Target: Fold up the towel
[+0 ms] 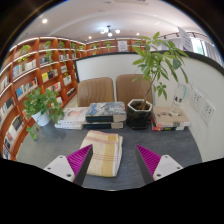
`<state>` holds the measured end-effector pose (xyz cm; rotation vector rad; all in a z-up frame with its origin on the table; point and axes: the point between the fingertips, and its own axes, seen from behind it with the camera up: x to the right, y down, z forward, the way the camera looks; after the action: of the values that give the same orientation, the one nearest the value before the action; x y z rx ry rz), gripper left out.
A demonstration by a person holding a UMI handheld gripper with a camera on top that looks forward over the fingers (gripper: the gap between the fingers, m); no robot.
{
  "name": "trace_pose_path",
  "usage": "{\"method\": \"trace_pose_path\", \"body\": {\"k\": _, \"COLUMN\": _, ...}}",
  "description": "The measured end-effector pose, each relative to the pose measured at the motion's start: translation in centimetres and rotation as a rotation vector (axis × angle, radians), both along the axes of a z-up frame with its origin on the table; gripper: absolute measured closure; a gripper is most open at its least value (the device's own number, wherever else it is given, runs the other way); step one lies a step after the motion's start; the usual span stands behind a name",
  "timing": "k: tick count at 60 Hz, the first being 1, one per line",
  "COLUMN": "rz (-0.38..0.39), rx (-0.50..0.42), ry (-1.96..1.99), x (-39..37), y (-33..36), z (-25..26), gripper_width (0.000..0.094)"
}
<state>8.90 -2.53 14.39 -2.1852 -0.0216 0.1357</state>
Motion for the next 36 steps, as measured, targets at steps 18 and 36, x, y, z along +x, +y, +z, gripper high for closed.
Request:
{"method": "trace_pose_path", "body": {"k": 18, "rz": 0.102, "rx": 0.090, "ry": 0.028, "x": -2.3, "y": -10.8, "z": 8.9, "gripper_width": 0.0079}}
{"method": "trace_pose_path", "body": {"k": 36, "rz": 0.086, "rx": 0.116, "ry": -0.034, "x": -3.3, "y": -17.7, "z": 9.6, "gripper_width": 0.0081}}
